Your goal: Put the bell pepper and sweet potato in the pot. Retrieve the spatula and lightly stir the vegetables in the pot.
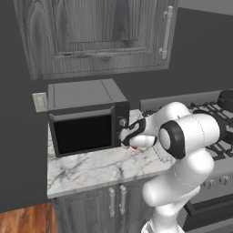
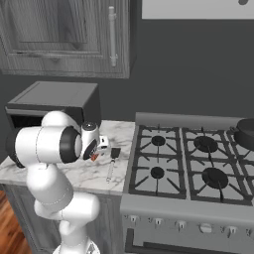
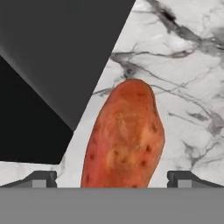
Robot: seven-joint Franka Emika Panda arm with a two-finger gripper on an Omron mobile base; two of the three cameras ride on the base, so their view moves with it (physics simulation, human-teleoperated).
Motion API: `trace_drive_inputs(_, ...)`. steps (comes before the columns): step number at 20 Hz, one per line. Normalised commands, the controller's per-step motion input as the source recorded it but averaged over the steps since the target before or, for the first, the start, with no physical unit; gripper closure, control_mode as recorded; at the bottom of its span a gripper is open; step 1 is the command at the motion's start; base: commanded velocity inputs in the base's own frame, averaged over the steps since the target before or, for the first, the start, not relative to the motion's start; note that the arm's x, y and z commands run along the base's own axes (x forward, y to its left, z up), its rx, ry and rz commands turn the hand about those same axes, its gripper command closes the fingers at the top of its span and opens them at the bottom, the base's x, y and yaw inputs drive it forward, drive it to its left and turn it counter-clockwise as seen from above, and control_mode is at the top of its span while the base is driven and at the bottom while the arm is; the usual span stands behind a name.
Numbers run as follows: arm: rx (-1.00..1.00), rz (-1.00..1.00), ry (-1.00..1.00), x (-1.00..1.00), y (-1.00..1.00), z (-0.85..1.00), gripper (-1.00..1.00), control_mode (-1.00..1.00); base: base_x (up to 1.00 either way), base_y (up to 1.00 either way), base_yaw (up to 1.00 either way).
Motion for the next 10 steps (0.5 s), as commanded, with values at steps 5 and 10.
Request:
trace_drive_inputs(5,0.0,0.03,0.01,0.02,0.0,-0.52,-1.0,-1.0,0.0,0.0,0.0)
trace_drive_inputs(10,0.0,0.05,0.0,-0.04,0.0,-0.42,-1.0,-1.0,0.0,0.0,0.0)
